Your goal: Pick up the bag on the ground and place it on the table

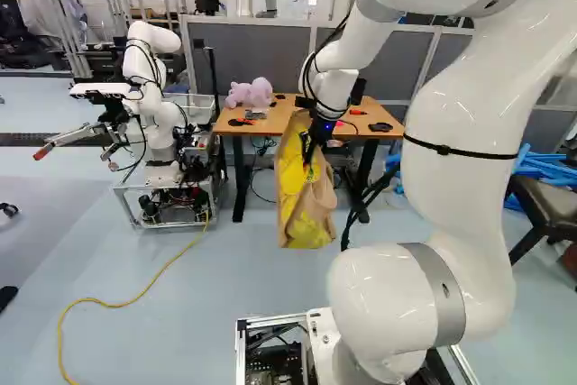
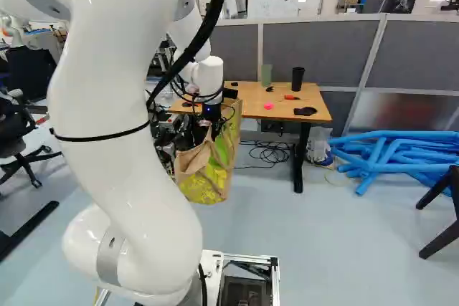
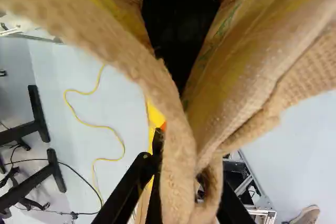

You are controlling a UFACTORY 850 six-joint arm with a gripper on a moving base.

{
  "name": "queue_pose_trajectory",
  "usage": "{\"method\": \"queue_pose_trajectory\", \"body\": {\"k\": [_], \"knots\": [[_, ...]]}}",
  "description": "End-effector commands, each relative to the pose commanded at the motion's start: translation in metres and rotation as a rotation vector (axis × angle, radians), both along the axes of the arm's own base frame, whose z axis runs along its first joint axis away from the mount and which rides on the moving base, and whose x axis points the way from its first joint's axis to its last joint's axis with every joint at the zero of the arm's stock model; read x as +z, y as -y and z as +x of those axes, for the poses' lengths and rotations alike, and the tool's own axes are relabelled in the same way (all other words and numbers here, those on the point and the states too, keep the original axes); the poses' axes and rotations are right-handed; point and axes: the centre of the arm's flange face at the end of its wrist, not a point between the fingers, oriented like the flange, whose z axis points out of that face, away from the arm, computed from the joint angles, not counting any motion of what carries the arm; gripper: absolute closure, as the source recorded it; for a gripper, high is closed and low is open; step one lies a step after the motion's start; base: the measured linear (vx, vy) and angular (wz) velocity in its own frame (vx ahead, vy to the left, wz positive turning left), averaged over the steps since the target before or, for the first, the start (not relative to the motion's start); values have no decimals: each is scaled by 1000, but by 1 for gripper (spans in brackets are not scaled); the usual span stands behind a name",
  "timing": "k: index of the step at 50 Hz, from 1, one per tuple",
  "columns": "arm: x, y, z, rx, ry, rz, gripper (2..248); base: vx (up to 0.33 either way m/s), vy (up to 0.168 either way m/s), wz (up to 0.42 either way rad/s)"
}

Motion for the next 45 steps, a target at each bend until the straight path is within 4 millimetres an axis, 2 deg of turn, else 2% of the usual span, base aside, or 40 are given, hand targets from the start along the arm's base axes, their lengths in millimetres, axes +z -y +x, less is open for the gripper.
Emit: {"method": "queue_pose_trajectory", "body": {"k": [45], "knots": [[67,-6,-13,34,10,33,229,0,0,0]]}}
